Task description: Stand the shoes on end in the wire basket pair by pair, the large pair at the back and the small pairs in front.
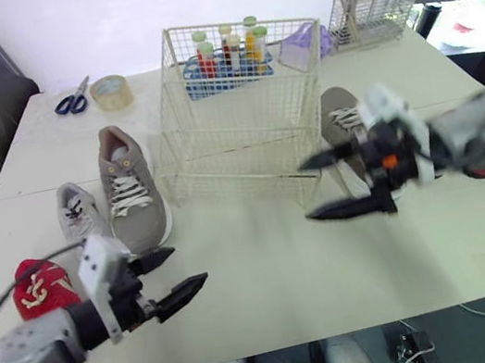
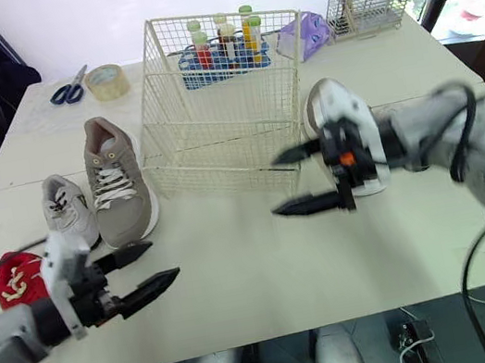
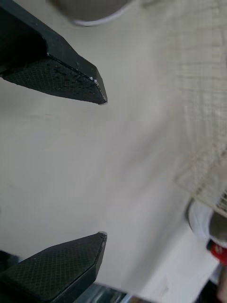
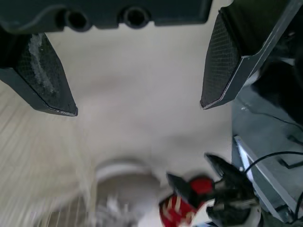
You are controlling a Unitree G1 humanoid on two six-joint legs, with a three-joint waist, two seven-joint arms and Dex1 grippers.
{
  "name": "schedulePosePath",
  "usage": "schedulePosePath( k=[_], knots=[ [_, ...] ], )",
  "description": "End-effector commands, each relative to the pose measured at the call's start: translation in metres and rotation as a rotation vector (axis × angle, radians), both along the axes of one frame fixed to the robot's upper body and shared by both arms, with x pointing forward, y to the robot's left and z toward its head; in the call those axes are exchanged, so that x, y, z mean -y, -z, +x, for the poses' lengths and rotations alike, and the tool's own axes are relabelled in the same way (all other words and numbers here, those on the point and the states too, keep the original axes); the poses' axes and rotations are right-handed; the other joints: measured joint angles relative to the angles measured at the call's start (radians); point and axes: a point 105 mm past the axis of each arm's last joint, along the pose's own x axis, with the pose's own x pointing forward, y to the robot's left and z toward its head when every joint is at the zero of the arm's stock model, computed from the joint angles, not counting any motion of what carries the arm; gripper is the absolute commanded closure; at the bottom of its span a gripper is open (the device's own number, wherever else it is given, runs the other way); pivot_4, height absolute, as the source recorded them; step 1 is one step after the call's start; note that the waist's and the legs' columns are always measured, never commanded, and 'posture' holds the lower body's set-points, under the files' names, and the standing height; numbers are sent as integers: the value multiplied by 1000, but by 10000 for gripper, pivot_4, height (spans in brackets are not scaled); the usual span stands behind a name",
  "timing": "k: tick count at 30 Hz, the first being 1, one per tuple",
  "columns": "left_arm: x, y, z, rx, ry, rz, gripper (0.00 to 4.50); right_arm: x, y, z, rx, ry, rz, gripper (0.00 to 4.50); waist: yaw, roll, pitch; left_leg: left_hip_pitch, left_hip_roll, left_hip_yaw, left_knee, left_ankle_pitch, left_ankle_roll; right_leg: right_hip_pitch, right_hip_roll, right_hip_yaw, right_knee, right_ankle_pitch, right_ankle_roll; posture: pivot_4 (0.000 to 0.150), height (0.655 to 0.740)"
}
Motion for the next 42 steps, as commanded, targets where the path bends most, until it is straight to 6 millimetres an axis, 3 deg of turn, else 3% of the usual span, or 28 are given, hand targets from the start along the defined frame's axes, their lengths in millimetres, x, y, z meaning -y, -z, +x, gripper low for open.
schedulePosePath(
  k=[1, 4, 13, 19, 25, 28, 35, 42],
  knots=[
    [7, -30, -7, 43, 109, 36, 149, -5, -3, 27, 145, 46, -126, 0, 0, 0, 0, 0, 0, 0, 0, 0, 0, 0, 0, 0, 0, 0, 0, 1500, 7400],
    [11, -45, -11, 77, 158, 130, 149, -12, -6, 36, 184, 46, -221, 0, 0, -1, 1, -2, -2, 1, 0, -2, 2, 0, -1, 1, -1, 0, 1, 1500, 7400],
    [18, -72, -14, 135, 150, 89, 149, -9, 6, 33, 141, 3, -392, 0, -10, 0, 4, -2, -2, 4, 0, -2, 2, 1, 0, 5, 2, 2, 5, 1500, 7400],
    [20, -62, -17, 93, 150, 70, 149, -9, 18, 32, 100, -10, -431, 0, -30, 0, 4, 0, -2, 5, 1, -1, 0, 2, 1, 5, 2, 2, 5, 1500, 7400],
    [24, -55, -14, 88, 149, 56, 149, -22, 49, 47, 104, 3, -476, 0, -38, 0, 4, 0, 0, 5, 0, 0, -1, 1, 3, 7, 4, 2, 5, 1500, 7400],
    [32, -57, -15, 106, 166, 38, 0, -24, 59, 56, 130, 21, -508, 8475, -32, 0, 4, 0, 0, 5, 1, 0, -1, 1, 3, 7, 4, 2, 5, 1500, 7400],
    [33, -57, -14, 112, 157, 45, 0, -27, 64, 61, 175, 14, -545, 44620, -35, -1, 4, 1, 0, 6, 2, 1, -2, 2, 4, 8, 4, 3, 5, 1500, 7400],
    [29, -55, -13, 104, 139, 44, 0, -22, 55, 62, 211, 8, -550, 44620, -44, -1, 4, 2, 1, 5, 0, 2, -4, 2, 7, 9, 4, 3, 5, 1500, 7400]
  ],
)
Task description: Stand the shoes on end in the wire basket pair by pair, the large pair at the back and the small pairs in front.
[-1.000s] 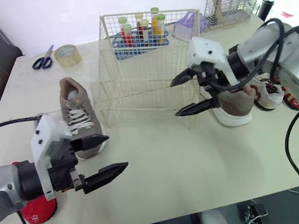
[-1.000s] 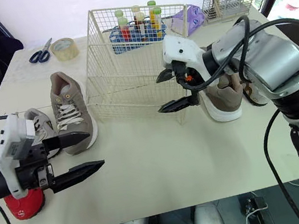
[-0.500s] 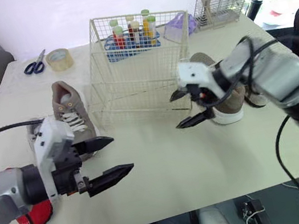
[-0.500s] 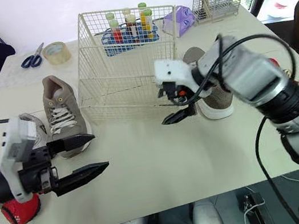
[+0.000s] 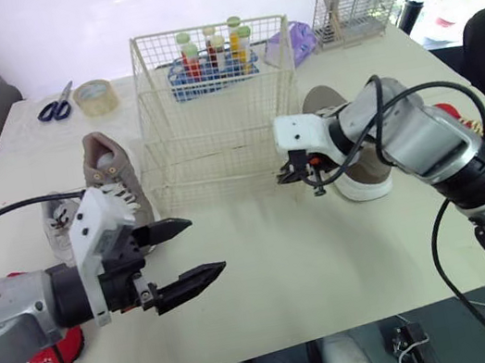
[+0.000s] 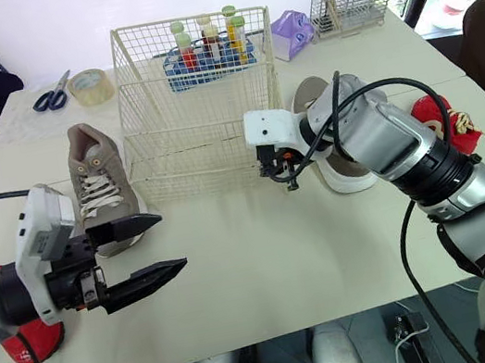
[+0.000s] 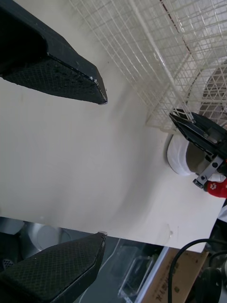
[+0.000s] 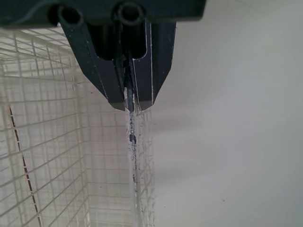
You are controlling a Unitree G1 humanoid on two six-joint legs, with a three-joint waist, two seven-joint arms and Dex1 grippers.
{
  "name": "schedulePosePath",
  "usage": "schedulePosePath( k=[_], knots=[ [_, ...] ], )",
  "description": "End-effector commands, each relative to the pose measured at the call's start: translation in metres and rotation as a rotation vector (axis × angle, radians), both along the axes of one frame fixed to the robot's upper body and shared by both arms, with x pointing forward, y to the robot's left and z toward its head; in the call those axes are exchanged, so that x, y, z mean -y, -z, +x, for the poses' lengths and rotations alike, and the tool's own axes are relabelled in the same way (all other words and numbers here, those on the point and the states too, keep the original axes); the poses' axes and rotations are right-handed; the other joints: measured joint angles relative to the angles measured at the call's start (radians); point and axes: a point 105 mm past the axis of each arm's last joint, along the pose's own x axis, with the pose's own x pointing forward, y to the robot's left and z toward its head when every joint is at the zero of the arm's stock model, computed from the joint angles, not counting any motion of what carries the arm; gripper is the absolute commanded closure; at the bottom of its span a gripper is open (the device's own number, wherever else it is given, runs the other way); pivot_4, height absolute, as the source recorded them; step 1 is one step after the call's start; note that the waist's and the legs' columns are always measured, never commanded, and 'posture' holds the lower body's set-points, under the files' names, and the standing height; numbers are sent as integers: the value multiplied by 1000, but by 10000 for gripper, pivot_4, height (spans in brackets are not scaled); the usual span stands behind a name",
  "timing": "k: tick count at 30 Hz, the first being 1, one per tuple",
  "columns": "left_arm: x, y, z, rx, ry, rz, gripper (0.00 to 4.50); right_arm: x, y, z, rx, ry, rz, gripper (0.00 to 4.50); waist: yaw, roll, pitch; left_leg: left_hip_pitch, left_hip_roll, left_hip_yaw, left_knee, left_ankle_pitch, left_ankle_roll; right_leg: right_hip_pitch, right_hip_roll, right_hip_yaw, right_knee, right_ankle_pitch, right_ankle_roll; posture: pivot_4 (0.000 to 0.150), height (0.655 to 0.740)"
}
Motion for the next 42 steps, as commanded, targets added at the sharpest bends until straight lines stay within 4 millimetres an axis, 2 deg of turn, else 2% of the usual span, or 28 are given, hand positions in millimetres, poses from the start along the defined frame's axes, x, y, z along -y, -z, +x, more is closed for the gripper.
schedulePosePath(
  k=[1, 8, 22, 25, 28, 30, 35, 36, 39, 41, 42],
  knots=[
    [-2, -6, -1, 30, -4, -17, 0, 3, -12, -5, 32, -51, -5, 44620, -1, 0, 0, 0, 0, 0, 0, 0, 0, 0, 0, 0, 0, 0, 0, 1500, 7400],
    [-1, -3, -3, -1, 21, -21, 0, 15, -7, -32, -7, -213, -54, 44620, 0, 0, 0, -1, 0, 0, 1, 0, 0, 0, -1, 1, -1, 0, 0, 1500, 7400],
    [4, -2, -2, -24, 68, -20, 0, 13, 0, -28, 4, -185, -10, 44620, -7, 0, 0, 0, 5, 0, 1, 1, -1, 0, 2, 1, 1, 1, -1, 1500, 7400],
    [5, -2, -1, -29, 73, -20, 0, 15, -1, -28, 12, -180, -8, 35350, -5, 0, 0, 1, 7, 0, 1, 1, -2, 0, 4, 1, 1, 1, -2, 1500, 7400],
    [5, -1, 0, -38, 76, -22, 0, 16, -8, -26, 21, -156, 20, 20084, -5, 0, 0, 1, 8, 0, 1, 2, -3, 0, 5, 1, 1, 2, -3, 1500, 7400],
    [5, 1, 1, -50, 79, -33, 0, 17, -22, -37, -29, -153, 87, 9666, -2, 0, 0, 1, 8, 0, 1, 2, -3, 0, 5, 1, 1, 2, -3, 1500, 7400],
    [1, 2, 4, -80, 80, -72, 0, 18, -58, -68, -150, -166, 277, 9666, 2, 0, 0, 0, 8, 0, 2, 2, -3, 1, 5, 1, 1, 2, -3, 1500, 7400],
    [0, 1, 6, -83, 78, -84, 0, 20, -70, -76, -189, -161, 348, 9666, 2, 0, 0, 1, 8, 0, 2, 2, -3, 1, 5, 1, 1, 2, -3, 1500, 7400],
    [-1, -5, 13, -78, 86, -148, 0, 45, -108, -83, -264, -16, 608, 9666, 13, 0, 0, 1, 9, 1, 2, 2, -3, 1, 5, 1, 1, 2, -4, 1500, 7400],
    [1, -10, 17, -76, 96, -194, 0, 61, -107, -76, -265, 115, 712, 9666, 22, -2, -1, 1, 9, 1, 2, 2, -3, 1, 5, 1, 1, 2, -5, 1500, 7400],
    [5, -10, 16, -88, 117, -216, 0, 72, -99, -71, -258, 200, 749, 6955, 26, -4, -2, 1, 9, 1, 2, 2, -3, 1, 5, 0, 1, 2, -6, 1500, 7400]
  ],
)
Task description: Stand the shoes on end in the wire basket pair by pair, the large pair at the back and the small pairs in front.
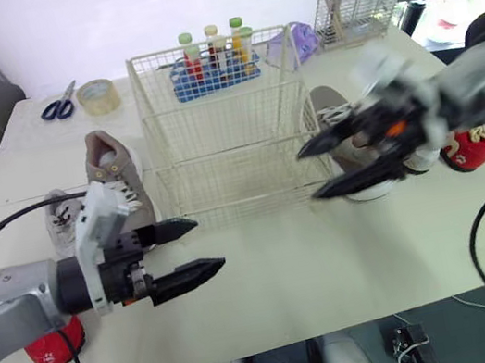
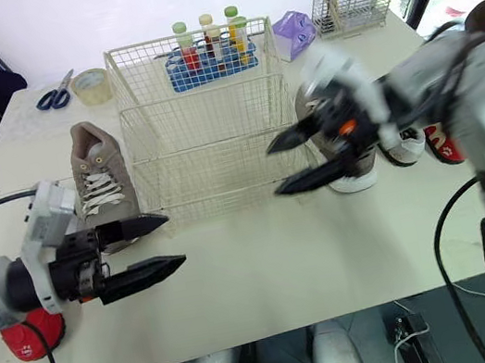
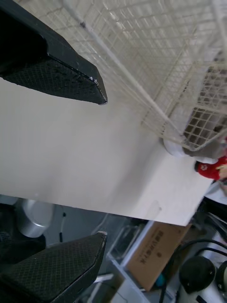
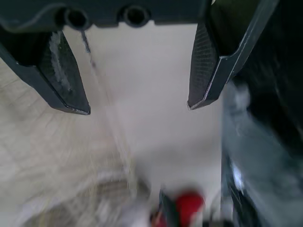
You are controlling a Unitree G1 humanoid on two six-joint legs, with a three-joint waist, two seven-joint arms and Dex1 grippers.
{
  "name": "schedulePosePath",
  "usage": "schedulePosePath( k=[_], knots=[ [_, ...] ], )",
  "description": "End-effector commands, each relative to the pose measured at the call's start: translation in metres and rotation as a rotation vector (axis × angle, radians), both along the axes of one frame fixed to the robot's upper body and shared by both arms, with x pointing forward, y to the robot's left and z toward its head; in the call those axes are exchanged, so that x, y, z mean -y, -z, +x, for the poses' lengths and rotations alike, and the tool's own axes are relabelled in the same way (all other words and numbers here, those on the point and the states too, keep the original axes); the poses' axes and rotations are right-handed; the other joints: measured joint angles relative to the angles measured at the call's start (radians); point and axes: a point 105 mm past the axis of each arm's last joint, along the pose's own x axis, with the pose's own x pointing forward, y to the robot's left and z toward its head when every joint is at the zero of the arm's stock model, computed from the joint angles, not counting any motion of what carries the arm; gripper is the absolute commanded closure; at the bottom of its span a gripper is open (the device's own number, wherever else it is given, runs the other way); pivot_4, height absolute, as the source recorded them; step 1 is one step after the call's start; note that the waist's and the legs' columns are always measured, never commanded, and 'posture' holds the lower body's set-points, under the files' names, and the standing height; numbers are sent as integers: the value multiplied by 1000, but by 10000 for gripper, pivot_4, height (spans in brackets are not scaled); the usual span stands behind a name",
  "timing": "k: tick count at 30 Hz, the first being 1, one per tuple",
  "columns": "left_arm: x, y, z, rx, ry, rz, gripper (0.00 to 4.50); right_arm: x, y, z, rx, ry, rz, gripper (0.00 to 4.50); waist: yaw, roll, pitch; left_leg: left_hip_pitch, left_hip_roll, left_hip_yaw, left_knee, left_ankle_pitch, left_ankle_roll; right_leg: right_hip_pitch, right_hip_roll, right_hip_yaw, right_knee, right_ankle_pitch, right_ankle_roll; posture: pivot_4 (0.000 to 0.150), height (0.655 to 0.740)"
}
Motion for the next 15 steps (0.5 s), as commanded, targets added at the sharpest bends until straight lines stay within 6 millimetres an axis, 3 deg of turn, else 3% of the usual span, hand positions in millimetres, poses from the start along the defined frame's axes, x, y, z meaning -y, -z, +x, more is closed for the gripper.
schedulePosePath(
  k=[1, 2, 4, 6, 8, 13, 15],
  knots=[
    [11, -4, -1, -18, 70, -87, 0, 36, 19, 5, -87, 236, 115, 4389, 6, -5, -3, 0, 0, 0, 0, 0, 0, 0, 0, 0, -1, -1, -2, 1500, 7400],
    [15, -2, -2, -27, 88, -99, 0, 46, 29, 4, -111, 282, 121, 1458, 16, -7, -4, 0, 0, 0, 0, 0, 0, 1, 0, -1, -1, -1, -2, 1500, 7400],
    [23, 4, -2, -41, 113, -107, 0, 66, 51, -4, -146, 361, 92, 640, 26, -5, -3, 0, 0, 2, 0, -1, 1, 2, 0, 0, -3, -1, -2, 1500, 7400],
    [31, 10, -3, -55, 139, -123, 0, 90, 72, -6, -75, 500, 38, 640, 27, -1, -2, -1, -1, 6, 2, -1, 3, 0, -1, 4, -2, 1, 0, 1500, 7400],
    [37, 12, -5, -64, 175, -134, 0, 101, 80, -5, 30, 629, 37, 640, 25, -1, -3, 1, 0, 10, 2, -2, 4, 0, -1, 9, -1, 2, 2, 1500, 7400],
    [52, 20, -7, -8, 216, -57, 0, 100, 101, 3, 189, 874, 87, 640, 15, -2, -3, 14, 5, 17, 0, -2, 4, 6, 3, 15, 0, 2, -1, 1500, 7400],
    [57, 21, -10, 13, 233, -42, 0, 89, 115, 1, 159, 893, 121, 640, 17, -2, -3, 14, 5, 17, -1, -2, 4, 6, 4, 17, 0, 2, -2, 1500, 7400]
  ],
)
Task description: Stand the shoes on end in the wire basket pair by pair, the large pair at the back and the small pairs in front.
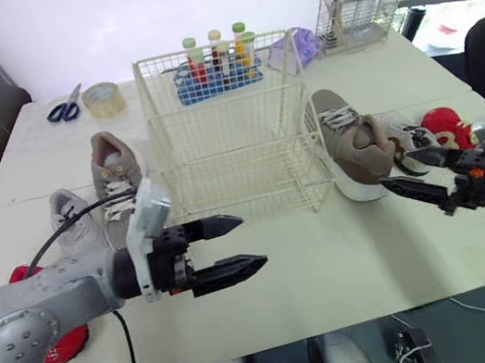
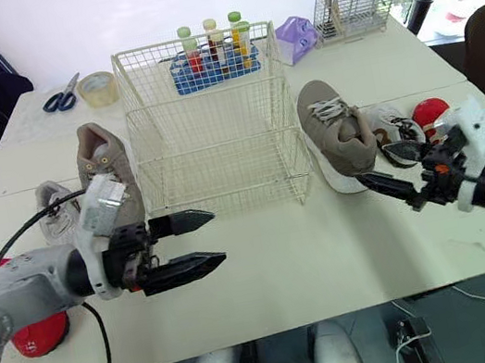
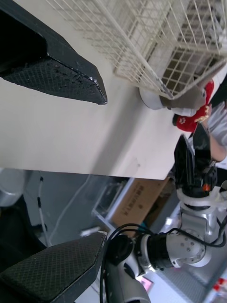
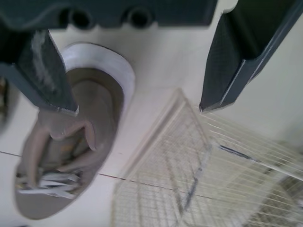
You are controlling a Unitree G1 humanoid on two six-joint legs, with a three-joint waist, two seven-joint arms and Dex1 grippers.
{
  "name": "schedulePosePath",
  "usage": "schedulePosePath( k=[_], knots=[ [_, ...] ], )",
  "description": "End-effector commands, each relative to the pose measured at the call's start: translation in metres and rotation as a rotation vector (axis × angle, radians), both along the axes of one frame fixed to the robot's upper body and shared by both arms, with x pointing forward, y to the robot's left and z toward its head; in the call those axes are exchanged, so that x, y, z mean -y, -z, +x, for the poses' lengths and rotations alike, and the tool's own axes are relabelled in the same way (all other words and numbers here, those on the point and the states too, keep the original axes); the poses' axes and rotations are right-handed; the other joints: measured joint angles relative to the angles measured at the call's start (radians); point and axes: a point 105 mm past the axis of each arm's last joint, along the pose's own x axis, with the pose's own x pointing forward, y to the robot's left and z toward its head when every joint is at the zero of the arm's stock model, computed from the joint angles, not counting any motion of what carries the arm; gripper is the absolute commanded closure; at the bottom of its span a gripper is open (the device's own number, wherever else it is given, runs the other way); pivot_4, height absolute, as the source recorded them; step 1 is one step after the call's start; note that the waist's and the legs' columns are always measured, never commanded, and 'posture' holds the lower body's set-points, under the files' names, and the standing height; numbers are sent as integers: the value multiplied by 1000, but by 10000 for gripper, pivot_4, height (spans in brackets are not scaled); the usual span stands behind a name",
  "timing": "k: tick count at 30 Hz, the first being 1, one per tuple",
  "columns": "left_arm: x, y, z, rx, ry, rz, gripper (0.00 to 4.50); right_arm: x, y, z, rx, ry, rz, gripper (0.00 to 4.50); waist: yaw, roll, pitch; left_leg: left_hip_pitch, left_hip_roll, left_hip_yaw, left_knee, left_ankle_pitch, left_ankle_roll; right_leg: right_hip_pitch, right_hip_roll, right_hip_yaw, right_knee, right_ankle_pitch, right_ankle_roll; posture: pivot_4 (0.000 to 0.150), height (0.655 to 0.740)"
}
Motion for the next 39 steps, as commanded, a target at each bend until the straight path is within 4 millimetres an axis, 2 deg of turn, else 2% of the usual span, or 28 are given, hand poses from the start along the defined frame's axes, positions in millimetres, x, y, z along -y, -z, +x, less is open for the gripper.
schedulePosePath(
  k=[1, 5, 8, 11, 19, 24, 29, 33, 39],
  knots=[
    [9, -3, -6, 65, 35, 17, 0, -10, 2, -1, 69, 55, -25, 640, 4, 0, 0, 0, 0, 0, 0, 0, 0, 0, 0, 0, 0, 0, 0, 1500, 7400],
    [7, -7, -6, 102, 11, 32, 0, -12, 18, 10, 74, 154, 55, 640, 6, 0, 0, -1, 0, 1, 0, 0, 0, -1, 0, 3, -2, 1, -1, 1500, 7400],
    [5, -10, -8, 99, -8, 18, 0, -11, 18, 26, 87, 203, 113, 640, 2, 0, 0, -1, -1, 2, 0, 0, 0, -1, 0, 4, -2, 1, -2, 1500, 7400],
    [4, -8, -8, 94, -32, 17, 0, -2, 17, 39, 101, 276, 142, 640, 1, 0, 0, 0, 0, 2, 0, 0, 0, -1, 0, 4, -3, 2, -4, 1500, 7400],
    [-2, -2, -9, 74, -63, 17, 0, 7, 10, 44, 137, 330, 157, 640, 4, 0, 0, -1, 0, 2, -1, 0, 0, -2, 1, 5, -3, 2, -4, 1500, 7400],
    [-1, -1, -8, 71, -65, 11, 0, 26, 5, 53, 165, 372, 119, 640, 6, 0, 0, -1, 0, 3, -1, 0, 0, -2, 1, 5, -4, 2, -4, 1500, 7400],
    [-2, 2, -8, 71, -72, 18, 0, 31, 3, 61, 174, 332, 108, 640, 5, 0, 0, -1, 0, 4, -1, -1, 1, -3, 1, 5, -4, 2, -4, 1500, 7400],
    [-2, 2, -9, 69, -81, 18, 0, 34, 9, 67, 147, 312, 79, 640, 4, 0, 0, -1, 0, 4, -1, -1, 1, -3, 1, 5, -4, 2, -4, 1500, 7400],
    [-1, 2, -9, 67, -90, 16, 0, 33, 14, 83, 67, 180, 147, 640, 4, 0, 1, -1, 0, 4, -1, -1, 1, -2, 1, 5, -4, 2, -4, 1500, 7400]
  ],
)
